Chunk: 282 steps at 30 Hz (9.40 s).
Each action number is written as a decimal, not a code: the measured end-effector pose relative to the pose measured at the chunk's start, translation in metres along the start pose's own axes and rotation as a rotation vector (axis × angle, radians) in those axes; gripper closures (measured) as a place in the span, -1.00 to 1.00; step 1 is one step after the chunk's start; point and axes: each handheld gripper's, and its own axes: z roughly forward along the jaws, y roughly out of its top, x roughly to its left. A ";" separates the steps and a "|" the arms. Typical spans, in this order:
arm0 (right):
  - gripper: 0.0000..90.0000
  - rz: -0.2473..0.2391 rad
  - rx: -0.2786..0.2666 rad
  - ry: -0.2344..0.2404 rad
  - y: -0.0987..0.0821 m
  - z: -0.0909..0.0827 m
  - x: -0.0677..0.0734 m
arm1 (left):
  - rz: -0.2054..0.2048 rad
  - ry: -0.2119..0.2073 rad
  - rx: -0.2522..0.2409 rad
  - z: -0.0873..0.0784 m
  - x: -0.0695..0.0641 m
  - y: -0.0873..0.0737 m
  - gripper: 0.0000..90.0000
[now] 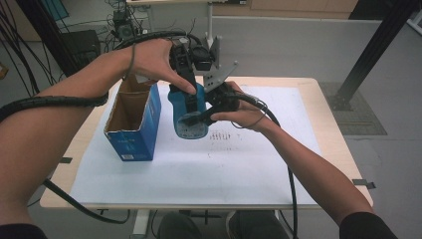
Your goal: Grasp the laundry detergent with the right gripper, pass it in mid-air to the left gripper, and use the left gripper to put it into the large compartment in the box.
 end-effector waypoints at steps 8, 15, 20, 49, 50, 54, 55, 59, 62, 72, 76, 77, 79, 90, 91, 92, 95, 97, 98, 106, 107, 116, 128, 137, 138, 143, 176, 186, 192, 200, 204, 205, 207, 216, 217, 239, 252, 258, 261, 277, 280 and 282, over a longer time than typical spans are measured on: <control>-0.02 0.002 0.001 -0.001 0.000 0.000 0.000 | 0.002 0.000 -0.002 -0.001 -0.001 0.000 -0.86; -0.02 0.003 0.002 0.001 0.001 0.000 0.001 | 0.000 0.001 -0.003 -0.002 -0.001 0.000 -0.86; -0.02 0.005 0.009 0.001 0.001 0.001 0.001 | 0.006 -0.001 -0.003 -0.001 -0.001 0.000 -0.86; -0.02 0.022 0.008 -0.001 0.001 -0.002 0.001 | 0.006 0.008 -0.001 -0.004 -0.002 0.000 -0.84; -0.02 0.025 0.008 0.000 0.000 -0.002 0.001 | 0.007 0.010 0.001 -0.004 -0.002 0.000 -0.84; -0.02 0.019 0.006 0.002 0.001 -0.002 0.001 | 0.008 0.010 0.001 -0.003 -0.002 0.001 -0.81; -0.02 0.006 -0.002 0.000 0.001 -0.002 0.000 | 0.005 0.008 0.005 -0.003 -0.002 0.001 -0.79; -0.02 -0.001 -0.005 -0.002 0.001 -0.002 0.000 | 0.006 0.010 0.005 -0.002 -0.002 0.001 -0.72; -0.02 0.003 -0.004 0.002 0.001 -0.002 0.000 | 0.010 0.014 0.003 -0.003 -0.002 0.001 -0.60; -0.02 -0.016 -0.010 0.001 0.002 -0.002 -0.001 | 0.018 0.015 0.005 -0.001 -0.002 0.002 -0.37; -0.02 -0.014 -0.008 0.000 0.002 -0.002 0.000 | 0.021 0.011 0.010 -0.001 -0.002 0.002 -0.29; -0.02 -0.017 -0.009 -0.001 0.002 -0.001 0.000 | 0.021 0.012 0.011 -0.001 -0.002 0.002 -0.28; -0.02 -0.022 -0.008 -0.003 0.002 -0.001 0.000 | 0.022 0.009 0.015 -0.001 -0.002 0.002 -0.26; -0.02 -0.022 -0.004 0.003 0.002 0.000 0.000 | 0.031 0.017 0.021 0.000 -0.003 0.003 -0.24; -0.02 -0.027 -0.007 0.004 0.002 0.000 0.000 | 0.032 0.019 0.022 0.000 -0.003 0.003 -0.23; -0.02 -0.033 -0.010 0.004 0.001 0.000 -0.001 | 0.033 0.020 0.022 0.000 -0.003 0.003 -0.23; -0.02 -0.035 -0.006 -0.001 0.001 0.000 -0.001 | 0.033 0.018 0.027 0.001 -0.003 0.003 -0.23; -0.02 -0.033 -0.009 0.006 0.001 0.001 -0.001 | 0.032 0.013 0.028 0.001 -0.003 0.003 -0.23; -0.02 -0.030 -0.008 0.007 0.001 0.001 -0.001 | 0.033 0.016 0.027 0.002 -0.003 0.003 -0.23; -0.02 -0.020 -0.005 0.006 0.000 0.002 0.000 | 0.033 0.021 0.031 0.002 -0.003 0.002 -0.23; -0.02 -0.015 -0.007 0.009 0.000 0.002 0.000 | 0.034 0.021 0.027 0.002 -0.004 0.002 -0.22; -0.03 -0.012 -0.011 0.020 -0.001 0.003 0.001 | 0.041 0.023 0.037 0.003 -0.004 0.002 -0.22; -0.04 -0.011 -0.004 0.023 -0.003 0.005 0.001 | 0.038 0.008 0.041 0.005 -0.003 0.001 -0.22; -0.04 -0.005 -0.005 0.035 -0.003 0.006 0.001 | 0.036 0.001 0.041 0.006 -0.003 0.000 -0.21; -0.04 -0.010 -0.001 0.030 -0.003 0.006 0.001 | 0.036 0.000 0.040 0.006 -0.003 0.000 -0.21; -0.04 0.006 -0.011 0.050 -0.003 0.007 0.002 | 0.037 -0.001 0.040 0.006 -0.004 0.000 -0.21; -0.06 0.026 -0.016 0.058 -0.002 0.007 0.002 | 0.028 -0.003 0.034 0.003 -0.003 -0.004 -0.20; -0.13 0.034 -0.025 0.063 -0.002 0.008 0.002 | 0.023 -0.005 0.026 0.000 -0.005 -0.005 -0.20; -0.42 0.056 0.034 0.055 -0.005 0.006 0.003 | 0.020 0.003 0.019 -0.007 -0.007 -0.005 -0.20; -0.67 0.092 0.056 0.018 -0.006 -0.013 0.004 | -0.014 0.010 0.034 -0.013 -0.005 -0.010 -0.20; -0.76 0.113 0.060 -0.029 -0.006 -0.027 0.003 | -0.044 0.016 0.034 -0.013 -0.003 -0.013 -0.20; -0.77 0.117 0.065 -0.030 -0.006 -0.030 0.003 | -0.053 0.018 0.036 -0.013 -0.002 -0.014 -0.20; -0.78 0.136 0.088 -0.040 -0.006 -0.038 0.003 | -0.081 0.019 0.036 -0.014 0.001 -0.017 -0.20; -0.82 0.180 0.189 -0.126 -0.010 -0.071 0.006 | -0.211 0.069 0.015 -0.034 0.013 -0.033 -0.20; -0.82 0.184 0.200 -0.134 -0.011 -0.075 0.006 | -0.224 0.075 0.014 -0.037 0.014 -0.035 -0.20; -0.85 0.247 0.342 -0.234 -0.021 -0.135 0.013 | -0.743 0.160 -0.024 -0.097 0.061 -0.096 -0.20; -0.85 0.224 0.357 -0.261 -0.017 -0.148 0.018 | -1.103 0.219 -0.065 -0.113 0.082 -0.133 -0.20; -0.85 0.223 0.354 -0.267 -0.018 -0.151 0.020 | -1.221 0.203 -0.079 -0.115 0.086 -0.144 -0.21; -0.85 0.217 0.361 -0.270 -0.018 -0.152 0.021 | -1.246 0.198 -0.083 -0.113 0.087 -0.147 -0.20; -0.85 0.210 0.369 -0.272 -0.019 -0.153 0.024 | -1.321 0.174 -0.076 -0.086 0.093 -0.150 -0.20; -0.85 0.208 0.369 -0.273 -0.019 -0.153 0.024 | -1.323 0.169 -0.079 -0.077 0.094 -0.149 -0.21; -0.85 0.206 0.367 -0.274 -0.020 -0.153 0.024 | -1.323 0.164 -0.080 -0.071 0.095 -0.149 -0.21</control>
